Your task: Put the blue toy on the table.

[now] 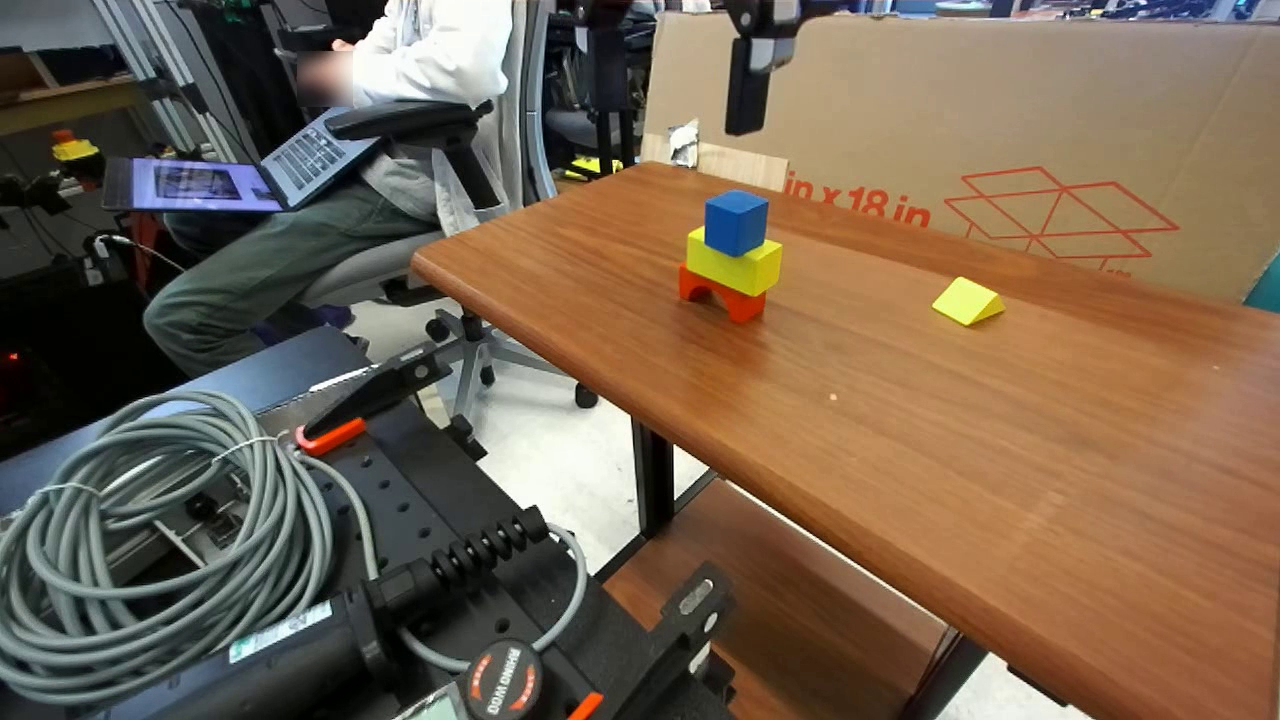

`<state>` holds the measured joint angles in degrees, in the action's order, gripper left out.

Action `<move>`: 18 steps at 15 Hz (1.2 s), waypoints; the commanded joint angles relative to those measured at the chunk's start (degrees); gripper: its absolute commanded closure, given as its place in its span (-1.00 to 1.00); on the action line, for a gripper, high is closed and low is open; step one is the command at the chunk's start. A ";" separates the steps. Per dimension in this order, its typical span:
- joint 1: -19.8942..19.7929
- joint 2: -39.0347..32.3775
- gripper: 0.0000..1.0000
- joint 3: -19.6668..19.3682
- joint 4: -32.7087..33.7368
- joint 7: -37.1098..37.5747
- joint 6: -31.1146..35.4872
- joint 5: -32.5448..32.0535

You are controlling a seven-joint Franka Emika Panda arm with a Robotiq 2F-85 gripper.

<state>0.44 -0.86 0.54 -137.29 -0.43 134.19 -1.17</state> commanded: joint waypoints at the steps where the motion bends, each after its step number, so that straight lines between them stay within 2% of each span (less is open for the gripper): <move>1: -0.20 -6.10 -1.00 -0.44 4.13 0.92 3.42 -1.81; 6: -0.17 -11.53 -1.00 -0.96 7.19 0.96 7.40 -1.33; 10: -0.29 -14.08 -1.00 -0.89 9.32 -0.05 7.42 -0.53; 11: -0.18 -14.22 -0.50 -0.85 9.43 -0.11 7.41 -0.75; 12: -0.20 -14.41 -0.47 -0.81 9.57 -0.36 7.53 -0.73; 13: -0.26 -14.46 -0.35 -0.72 9.64 -0.66 7.38 -0.55; 18: -0.60 -14.15 0.47 -0.73 9.58 -1.20 7.17 -0.05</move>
<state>0.39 -14.60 -0.29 -128.58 -0.45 140.97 -1.59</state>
